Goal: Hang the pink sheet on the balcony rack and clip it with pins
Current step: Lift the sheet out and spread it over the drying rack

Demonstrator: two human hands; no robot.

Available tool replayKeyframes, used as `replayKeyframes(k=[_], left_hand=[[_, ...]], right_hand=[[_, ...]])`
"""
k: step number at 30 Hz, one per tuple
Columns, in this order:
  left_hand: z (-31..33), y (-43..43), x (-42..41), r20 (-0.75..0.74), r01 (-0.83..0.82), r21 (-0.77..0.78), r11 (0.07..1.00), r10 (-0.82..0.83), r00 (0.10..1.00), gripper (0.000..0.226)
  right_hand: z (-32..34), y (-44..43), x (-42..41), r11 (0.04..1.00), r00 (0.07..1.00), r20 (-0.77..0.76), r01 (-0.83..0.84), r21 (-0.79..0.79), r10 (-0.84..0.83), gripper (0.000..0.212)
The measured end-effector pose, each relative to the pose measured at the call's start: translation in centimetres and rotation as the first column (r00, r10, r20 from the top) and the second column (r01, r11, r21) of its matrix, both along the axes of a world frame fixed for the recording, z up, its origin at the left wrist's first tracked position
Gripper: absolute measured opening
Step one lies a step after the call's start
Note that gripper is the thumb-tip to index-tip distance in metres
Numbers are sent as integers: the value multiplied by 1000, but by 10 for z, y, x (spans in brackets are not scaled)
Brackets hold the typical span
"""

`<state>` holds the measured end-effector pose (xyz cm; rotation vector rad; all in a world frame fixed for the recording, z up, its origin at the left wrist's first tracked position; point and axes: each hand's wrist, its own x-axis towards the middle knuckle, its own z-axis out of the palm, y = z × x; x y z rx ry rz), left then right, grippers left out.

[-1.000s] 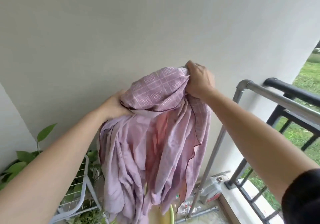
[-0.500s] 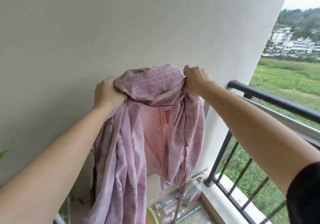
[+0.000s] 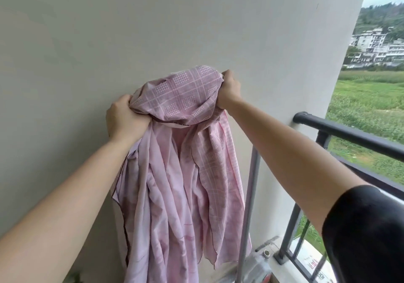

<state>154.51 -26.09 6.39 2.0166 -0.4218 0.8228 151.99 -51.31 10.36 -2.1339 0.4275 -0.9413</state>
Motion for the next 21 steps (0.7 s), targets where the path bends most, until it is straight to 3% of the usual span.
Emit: replayKeyframes(k=[9,14,19,21], left_hand=[[-1,-73,-21,-92,163,18,987,-160,983,12],[11,-102,-66,-7,287,29,957,-287,958,29],[27,-117,-126,55,427,-13,904,-426,903,25],[25,-122,-151,40,500,-21,866,-499,866,24]], right_hand=[[25,-70,-54,980,992,58,123,-158,-115,35],[36,-90,-134,930,959,72,285,-233,-275,31],[47,-80,-227,838,854,297,497,-224,-427,28],[49,-72,-270,773,817,328,565,-290,-474,28]])
